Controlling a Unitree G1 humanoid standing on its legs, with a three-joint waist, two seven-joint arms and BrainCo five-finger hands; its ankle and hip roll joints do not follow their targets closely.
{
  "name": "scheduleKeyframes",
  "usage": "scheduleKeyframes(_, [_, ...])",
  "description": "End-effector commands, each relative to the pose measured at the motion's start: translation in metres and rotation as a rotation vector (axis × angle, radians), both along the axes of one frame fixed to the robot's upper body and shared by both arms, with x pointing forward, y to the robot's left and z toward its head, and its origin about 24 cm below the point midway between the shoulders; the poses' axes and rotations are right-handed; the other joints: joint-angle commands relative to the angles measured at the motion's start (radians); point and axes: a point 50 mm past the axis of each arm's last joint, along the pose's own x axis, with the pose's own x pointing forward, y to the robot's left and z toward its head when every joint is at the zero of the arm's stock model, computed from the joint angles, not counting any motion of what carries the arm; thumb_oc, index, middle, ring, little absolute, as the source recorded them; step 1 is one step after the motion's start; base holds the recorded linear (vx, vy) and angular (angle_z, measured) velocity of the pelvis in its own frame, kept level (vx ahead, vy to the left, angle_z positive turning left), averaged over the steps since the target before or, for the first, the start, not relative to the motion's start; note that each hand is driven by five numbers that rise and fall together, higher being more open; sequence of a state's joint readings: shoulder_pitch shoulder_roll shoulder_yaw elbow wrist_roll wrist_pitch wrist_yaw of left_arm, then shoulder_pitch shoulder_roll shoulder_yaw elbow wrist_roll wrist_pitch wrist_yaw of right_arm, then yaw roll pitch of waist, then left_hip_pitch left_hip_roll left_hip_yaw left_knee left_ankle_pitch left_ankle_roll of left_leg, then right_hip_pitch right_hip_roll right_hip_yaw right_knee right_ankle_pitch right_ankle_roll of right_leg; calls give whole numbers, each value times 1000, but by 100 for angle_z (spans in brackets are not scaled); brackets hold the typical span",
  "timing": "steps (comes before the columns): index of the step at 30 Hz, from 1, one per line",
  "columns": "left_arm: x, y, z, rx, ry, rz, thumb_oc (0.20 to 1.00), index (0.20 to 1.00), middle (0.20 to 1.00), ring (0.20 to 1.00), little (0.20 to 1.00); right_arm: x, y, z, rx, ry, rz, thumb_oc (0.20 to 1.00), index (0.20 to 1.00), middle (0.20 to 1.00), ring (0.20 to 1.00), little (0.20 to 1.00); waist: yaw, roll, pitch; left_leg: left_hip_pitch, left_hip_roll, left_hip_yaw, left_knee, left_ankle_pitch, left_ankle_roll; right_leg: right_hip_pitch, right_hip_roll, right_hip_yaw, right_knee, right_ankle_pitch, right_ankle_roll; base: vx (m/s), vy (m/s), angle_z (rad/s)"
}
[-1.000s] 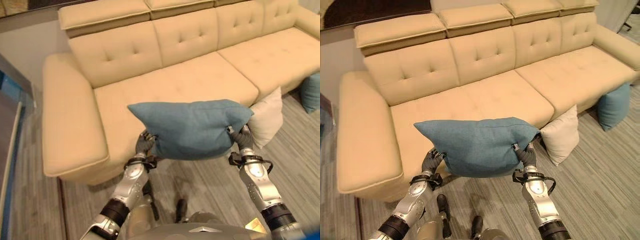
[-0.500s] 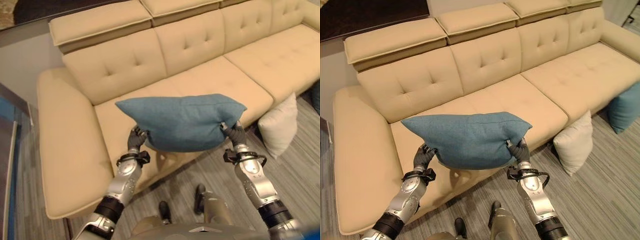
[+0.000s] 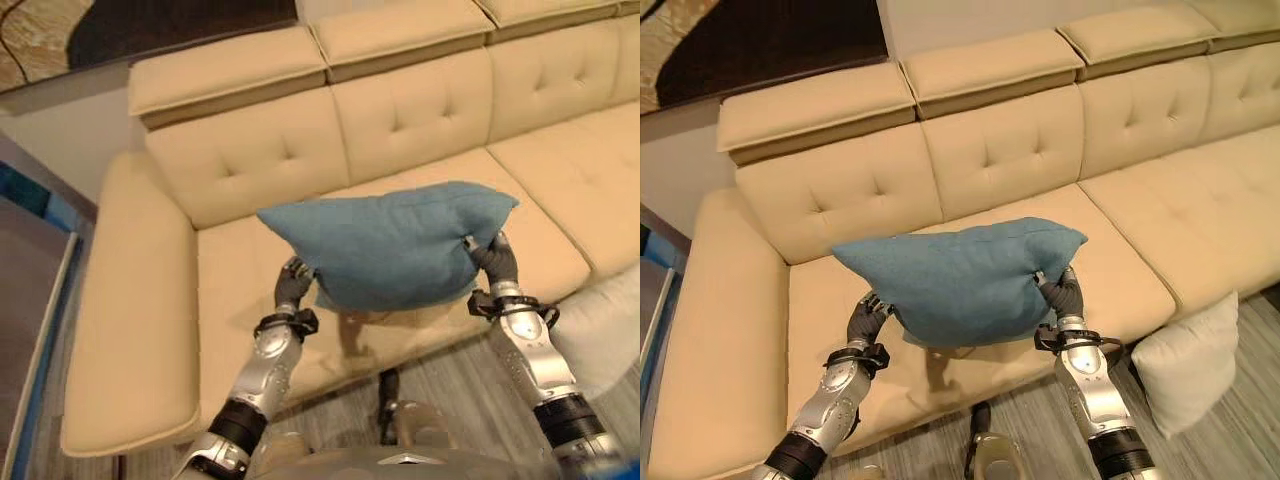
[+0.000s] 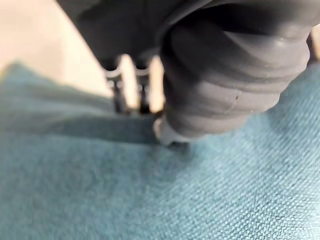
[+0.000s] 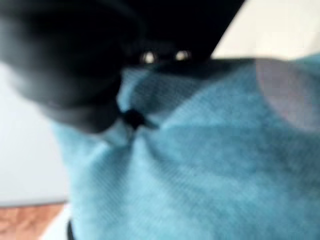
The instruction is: Pick up all the scattered cushions and arrange them neatly on the sofa.
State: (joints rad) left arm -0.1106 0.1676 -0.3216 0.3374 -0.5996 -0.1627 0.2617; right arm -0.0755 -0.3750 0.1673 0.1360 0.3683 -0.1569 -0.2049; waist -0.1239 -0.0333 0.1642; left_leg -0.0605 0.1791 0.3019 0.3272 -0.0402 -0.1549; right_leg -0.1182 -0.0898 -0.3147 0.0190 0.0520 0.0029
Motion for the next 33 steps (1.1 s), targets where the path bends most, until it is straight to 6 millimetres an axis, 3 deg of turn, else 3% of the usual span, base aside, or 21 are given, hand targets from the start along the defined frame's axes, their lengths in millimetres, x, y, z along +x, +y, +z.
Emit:
scheduleKeyframes(1, [20,-24,55,-27,-285,-131,200,200,200,200,200,2,25,35,32,-207,113,200,200,200,200,200,-4,-22,-40,-25,26,58,-182,87,17,65,-46,45,-35,-5,138,165,15,39])
scheduleKeyframes(2, [19,-24,55,-28,-284,-131,200,200,200,200,200,2,25,35,31,-207,113,200,200,200,200,200,-5,-21,-39,-20,25,57,-189,90,15,69,-46,43,-35,-8,138,185,45,18])
scheduleKeyframes(3, [22,-26,59,-28,-297,-134,200,200,200,200,200,2,23,36,24,-211,105,200,200,200,200,200,-2,-16,-35,-44,50,76,-239,150,1,81,-43,36,-34,-17,139,197,70,29])
scheduleKeyframes(4, [23,-24,61,-42,-306,-120,200,200,200,200,200,2,22,36,12,-206,108,200,200,200,200,200,-1,-12,-34,-22,40,56,-255,125,6,89,-47,35,-22,-33,141,256,127,24])
scheduleKeyframes(9, [25,-24,73,-28,-356,-127,200,200,200,200,200,11,25,43,-26,-230,111,200,200,200,200,200,12,-15,-33,-7,-7,68,-265,102,27,97,-79,55,-5,-33,162,155,151,1])
scheduleKeyframes(15, [42,-20,107,49,-483,-99,200,200,200,200,200,33,42,72,-46,-331,139,200,200,200,200,200,55,-34,-17,-36,-41,101,-230,61,54,63,-124,83,23,-24,179,62,105,-16])
scheduleKeyframes(20, [61,-20,146,87,-610,-63,200,200,200,200,200,53,58,109,-105,-441,187,200,200,200,200,200,78,-30,-4,-79,-50,96,-222,57,58,22,-139,78,22,-9,187,20,38,4])
scheduleKeyframes(21, [70,-18,166,102,-665,-35,200,200,200,200,200,62,61,128,-140,-487,188,200,200,200,200,200,83,-27,6,-97,-52,92,-225,62,55,0,-139,75,20,-2,189,-20,10,8])
scheduleKeyframes(25, [81,-18,191,121,-725,-6,200,200,200,200,200,72,70,152,-168,-544,204,200,200,200,200,200,89,-19,24,-129,-54,83,-231,75,52,-40,-135,74,18,9,190,-43,-9,4])
scheduleKeyframes(31, [102,-14,250,227,-866,44,200,200,200,200,200,93,82,215,-227,-673,200,200,200,200,200,200,107,-2,62,-209,-49,44,-276,133,38,-148,-114,68,18,35,195,-53,-30,2])
scheduleKeyframes(33, [105,-15,257,232,-877,56,200,200,200,200,200,95,83,224,-235,-690,192,200,200,200,200,200,110,2,71,-223,-47,38,-283,146,34,-162,-112,63,18,39,195,-40,-33,2])
